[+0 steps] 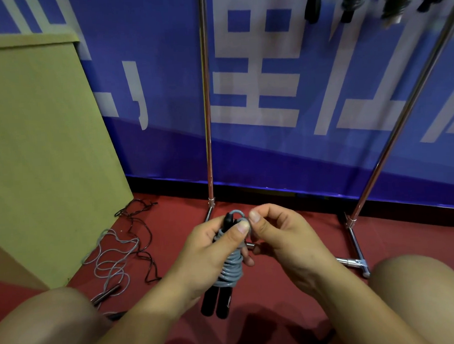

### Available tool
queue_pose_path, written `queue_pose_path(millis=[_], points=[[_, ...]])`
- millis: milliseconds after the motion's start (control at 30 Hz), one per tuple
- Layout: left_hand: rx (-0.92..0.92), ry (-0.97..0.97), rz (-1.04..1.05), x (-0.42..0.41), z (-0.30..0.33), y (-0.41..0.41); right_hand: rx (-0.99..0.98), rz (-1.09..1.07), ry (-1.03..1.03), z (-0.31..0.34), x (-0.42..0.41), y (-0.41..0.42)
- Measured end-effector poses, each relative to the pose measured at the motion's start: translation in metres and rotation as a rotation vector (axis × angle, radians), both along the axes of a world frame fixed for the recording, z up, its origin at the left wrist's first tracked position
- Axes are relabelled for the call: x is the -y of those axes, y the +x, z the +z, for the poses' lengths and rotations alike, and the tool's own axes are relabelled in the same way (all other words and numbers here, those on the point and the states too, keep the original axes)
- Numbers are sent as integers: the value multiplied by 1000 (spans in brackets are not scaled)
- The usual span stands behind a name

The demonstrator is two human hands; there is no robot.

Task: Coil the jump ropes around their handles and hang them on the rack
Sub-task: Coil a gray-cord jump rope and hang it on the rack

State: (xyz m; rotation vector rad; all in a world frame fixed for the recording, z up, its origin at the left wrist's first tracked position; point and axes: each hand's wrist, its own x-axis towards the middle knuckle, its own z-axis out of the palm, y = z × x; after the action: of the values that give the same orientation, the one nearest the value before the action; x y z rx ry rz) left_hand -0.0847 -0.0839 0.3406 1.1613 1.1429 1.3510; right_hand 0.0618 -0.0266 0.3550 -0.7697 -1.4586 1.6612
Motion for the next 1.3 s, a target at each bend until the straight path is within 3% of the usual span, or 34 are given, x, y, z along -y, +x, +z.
queue_pose_path(millis=[267, 533, 733, 1000, 1300], points=[[62, -169, -97, -14, -2, 8, -21, -173, -104, 9, -11, 11], [-89, -208, 36, -52, 3, 7, -4, -273, -121, 14, -24, 14], [-41, -159, 45, -91, 64, 6, 2, -355, 23, 66, -58, 7], [-128, -12, 90, -157, 174, -9, 147, -374, 268, 187, -121, 2], [-245, 132, 111, -243, 287, -14, 88, -415, 258, 302, -204, -4]])
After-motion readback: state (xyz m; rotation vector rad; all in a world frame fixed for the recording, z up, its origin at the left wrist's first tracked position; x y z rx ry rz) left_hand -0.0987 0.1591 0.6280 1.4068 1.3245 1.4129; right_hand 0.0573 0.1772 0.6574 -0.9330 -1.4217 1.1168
